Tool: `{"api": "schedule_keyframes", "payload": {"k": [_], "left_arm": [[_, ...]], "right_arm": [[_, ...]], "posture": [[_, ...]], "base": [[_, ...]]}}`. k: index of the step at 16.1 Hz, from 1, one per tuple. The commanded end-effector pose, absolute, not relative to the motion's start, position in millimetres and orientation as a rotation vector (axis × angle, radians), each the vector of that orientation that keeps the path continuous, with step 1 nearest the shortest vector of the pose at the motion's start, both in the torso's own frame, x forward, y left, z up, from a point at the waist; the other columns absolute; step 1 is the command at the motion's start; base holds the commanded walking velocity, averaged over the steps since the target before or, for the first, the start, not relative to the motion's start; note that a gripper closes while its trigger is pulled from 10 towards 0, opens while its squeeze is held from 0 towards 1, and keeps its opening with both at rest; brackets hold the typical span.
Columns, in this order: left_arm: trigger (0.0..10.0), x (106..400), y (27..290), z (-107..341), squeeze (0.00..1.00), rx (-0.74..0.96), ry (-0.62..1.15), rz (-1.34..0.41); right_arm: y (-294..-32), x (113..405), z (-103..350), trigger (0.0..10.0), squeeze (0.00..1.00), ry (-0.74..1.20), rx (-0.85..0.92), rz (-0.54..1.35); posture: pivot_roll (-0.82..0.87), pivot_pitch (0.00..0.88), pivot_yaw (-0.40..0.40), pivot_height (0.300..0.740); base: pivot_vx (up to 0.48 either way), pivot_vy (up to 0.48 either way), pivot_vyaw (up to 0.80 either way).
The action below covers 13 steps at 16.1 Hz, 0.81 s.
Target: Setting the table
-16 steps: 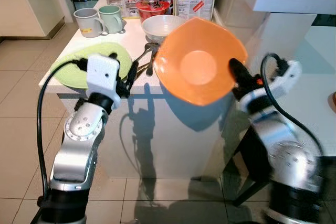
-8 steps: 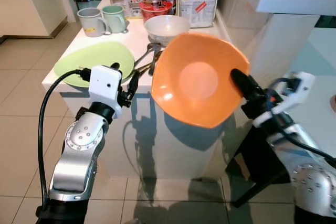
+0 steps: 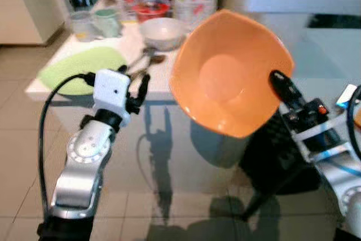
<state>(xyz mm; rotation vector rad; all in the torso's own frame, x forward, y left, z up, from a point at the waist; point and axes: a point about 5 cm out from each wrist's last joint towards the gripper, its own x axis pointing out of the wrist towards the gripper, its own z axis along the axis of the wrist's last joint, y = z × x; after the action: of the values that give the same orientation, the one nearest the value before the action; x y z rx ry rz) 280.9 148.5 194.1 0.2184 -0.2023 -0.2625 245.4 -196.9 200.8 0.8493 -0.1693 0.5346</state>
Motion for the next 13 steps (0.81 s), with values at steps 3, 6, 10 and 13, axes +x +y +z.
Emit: {"api": "schedule_keyframes", "payload": {"k": [3,6,10,13], "left_arm": [[10.0,280,151,199,0.00,0.230,-0.219,-0.256],[10.0,281,150,199,0.00,0.231,-0.221,-0.254],[10.0,283,147,201,0.00,0.228,-0.226,-0.254],[10.0,284,144,202,0.00,0.227,-0.232,-0.264]], "right_arm": [[-192,243,212,10.0,0.00,-0.192,0.871,0.599],[-191,242,213,10.0,0.00,-0.185,0.880,0.612],[-187,242,217,10.0,0.00,-0.193,0.872,0.633],[-183,244,222,10.0,0.00,-0.214,0.893,0.659]], "posture": [[0.01,0.000,0.002,0.740],[0.00,0.000,0.006,0.740],[0.00,0.000,0.012,0.740],[0.00,0.000,0.016,0.740]], "base": [[0.000,-0.480,0.00],[0.000,-0.480,0.00],[0.000,-0.480,0.00],[0.000,-0.480,0.00]]}}
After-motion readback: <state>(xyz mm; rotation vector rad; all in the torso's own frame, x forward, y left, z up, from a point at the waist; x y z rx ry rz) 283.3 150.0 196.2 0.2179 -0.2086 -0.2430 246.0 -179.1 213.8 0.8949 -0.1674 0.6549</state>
